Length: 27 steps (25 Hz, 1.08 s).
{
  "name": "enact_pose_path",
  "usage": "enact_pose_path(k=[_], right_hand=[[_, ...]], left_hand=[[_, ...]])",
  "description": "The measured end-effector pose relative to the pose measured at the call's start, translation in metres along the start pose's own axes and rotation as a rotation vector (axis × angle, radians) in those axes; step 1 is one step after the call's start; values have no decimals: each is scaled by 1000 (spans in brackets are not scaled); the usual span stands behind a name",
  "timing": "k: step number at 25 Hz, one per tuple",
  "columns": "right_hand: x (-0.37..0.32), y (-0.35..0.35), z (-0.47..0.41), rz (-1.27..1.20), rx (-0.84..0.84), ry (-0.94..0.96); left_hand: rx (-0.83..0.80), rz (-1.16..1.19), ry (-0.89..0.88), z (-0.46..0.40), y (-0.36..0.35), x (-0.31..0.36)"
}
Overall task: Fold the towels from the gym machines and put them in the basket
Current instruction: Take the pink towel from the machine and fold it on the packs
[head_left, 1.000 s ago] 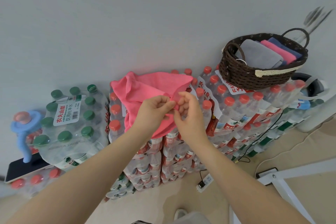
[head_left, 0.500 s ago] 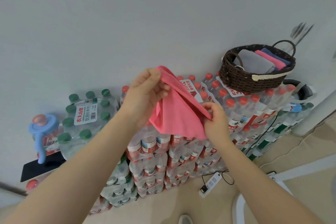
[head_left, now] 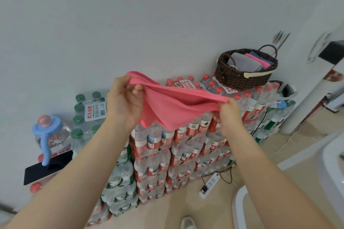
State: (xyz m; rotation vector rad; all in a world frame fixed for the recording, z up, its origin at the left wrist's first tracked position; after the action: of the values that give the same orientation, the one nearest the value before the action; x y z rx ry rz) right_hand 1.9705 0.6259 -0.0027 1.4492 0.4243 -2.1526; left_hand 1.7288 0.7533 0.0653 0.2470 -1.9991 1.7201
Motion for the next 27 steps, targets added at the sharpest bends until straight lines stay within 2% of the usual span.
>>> enact_pose_path(k=[3, 6, 8, 10, 12, 15, 16, 18, 20, 22, 24, 27], right_hand=[[-56, 1, 34, -350, 20, 269], [-86, 3, 56, -337, 112, 510], [-76, 6, 45, -243, 233, 465], [-55, 11, 23, -187, 327, 318], [-37, 0, 3, 47, 230, 139], [-14, -23, -12, 750, 34, -51], [-13, -26, -16, 832, 28, -68], [-14, -34, -30, 678, 17, -99], [-10, -44, -43, 304, -25, -185], [-6, -57, -53, 62, -77, -256], [-7, -67, -69, 27, -100, -281], [-18, -79, -106, 151, -111, -234]], left_hand=[[-4, 146, 11, 4, -8, 23], [8, 248, -17, 6, -5, 41], [135, 101, -26, 6, 22, 38], [263, -196, -40, 11, 55, 32], [307, -364, -11, 13, 78, 25], [334, -416, 58, 9, 101, 17], [347, -423, 73, 8, 108, 15], [395, -425, 96, 3, 120, 9], [433, -441, 108, -6, 130, 2], [457, -444, 99, -20, 136, -3], [489, -430, 87, -40, 142, -9], [544, -453, 88, -72, 148, -20]])
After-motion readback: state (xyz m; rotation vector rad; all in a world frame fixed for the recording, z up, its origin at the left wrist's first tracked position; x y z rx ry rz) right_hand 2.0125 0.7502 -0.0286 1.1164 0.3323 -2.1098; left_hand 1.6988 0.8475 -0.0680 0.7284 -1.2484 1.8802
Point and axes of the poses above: each hand's wrist, its own z-axis away from the middle knuckle, its own y-axis out of the back of the hand, x = y × z, the point moved 9 cm from there along -z, towards the middle knuckle, and after that the axes turned 12 degrees about -y, right-handed, at the moved point
